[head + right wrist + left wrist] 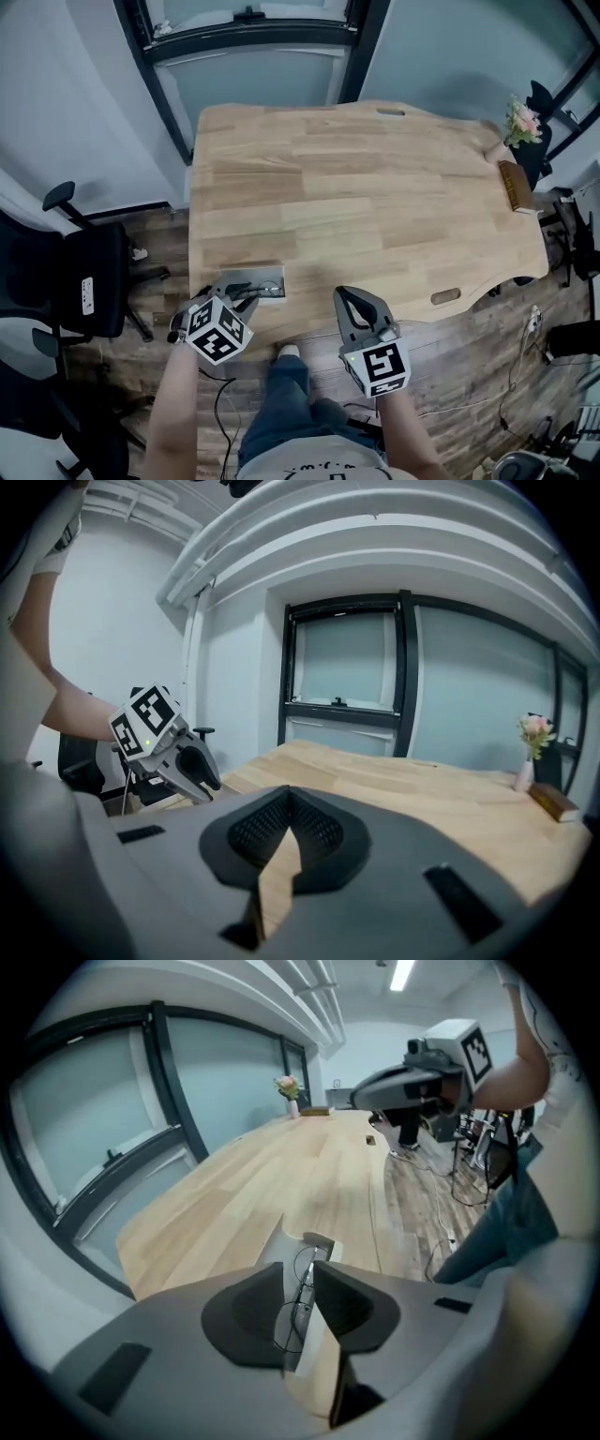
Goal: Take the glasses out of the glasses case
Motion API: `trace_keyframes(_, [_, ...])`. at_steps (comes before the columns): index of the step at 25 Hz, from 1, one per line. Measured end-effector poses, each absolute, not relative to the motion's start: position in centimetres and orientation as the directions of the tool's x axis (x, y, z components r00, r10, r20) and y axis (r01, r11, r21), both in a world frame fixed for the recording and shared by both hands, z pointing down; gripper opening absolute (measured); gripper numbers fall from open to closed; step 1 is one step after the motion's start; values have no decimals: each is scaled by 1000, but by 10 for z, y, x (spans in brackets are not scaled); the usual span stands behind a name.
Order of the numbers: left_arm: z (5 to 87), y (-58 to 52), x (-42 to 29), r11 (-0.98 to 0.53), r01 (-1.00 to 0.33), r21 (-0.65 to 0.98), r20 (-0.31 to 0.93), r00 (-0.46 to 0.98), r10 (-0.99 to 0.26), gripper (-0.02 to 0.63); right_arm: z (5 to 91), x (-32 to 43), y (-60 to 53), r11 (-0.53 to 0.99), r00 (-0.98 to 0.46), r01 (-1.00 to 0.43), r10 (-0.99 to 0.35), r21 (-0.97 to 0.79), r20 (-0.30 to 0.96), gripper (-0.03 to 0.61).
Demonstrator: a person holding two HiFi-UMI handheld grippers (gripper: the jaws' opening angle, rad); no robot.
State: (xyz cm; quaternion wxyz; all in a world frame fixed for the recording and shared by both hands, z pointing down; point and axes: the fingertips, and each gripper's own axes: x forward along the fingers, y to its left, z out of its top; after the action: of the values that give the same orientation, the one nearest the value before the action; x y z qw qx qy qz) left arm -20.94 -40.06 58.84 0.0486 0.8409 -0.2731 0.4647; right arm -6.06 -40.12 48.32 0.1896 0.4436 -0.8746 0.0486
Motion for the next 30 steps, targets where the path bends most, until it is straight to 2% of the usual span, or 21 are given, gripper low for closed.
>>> trace_keyframes(7, [631,-404,-209,-946,-316,-79,919,344,-192,106,495,-57,-422,578,-503,-812,-761,77,410,12])
trace_keyframes(17, [655,-410,-209,-971,-239,16,950,308,-60,69,498,-70,-432,592,-514,-803,-748,72,421,12])
trace_keyframes(23, [659,-412,-206,-974,-225,24,948,315,-50,34,496,-76,-434,605,-521,-792,-740,83,424,12])
trace_keyframes(30, [637,-419,-212,-952,-301,-56,928,336,-160,23,485,-72,-428,599,-519,-794,-754,99,402,12])
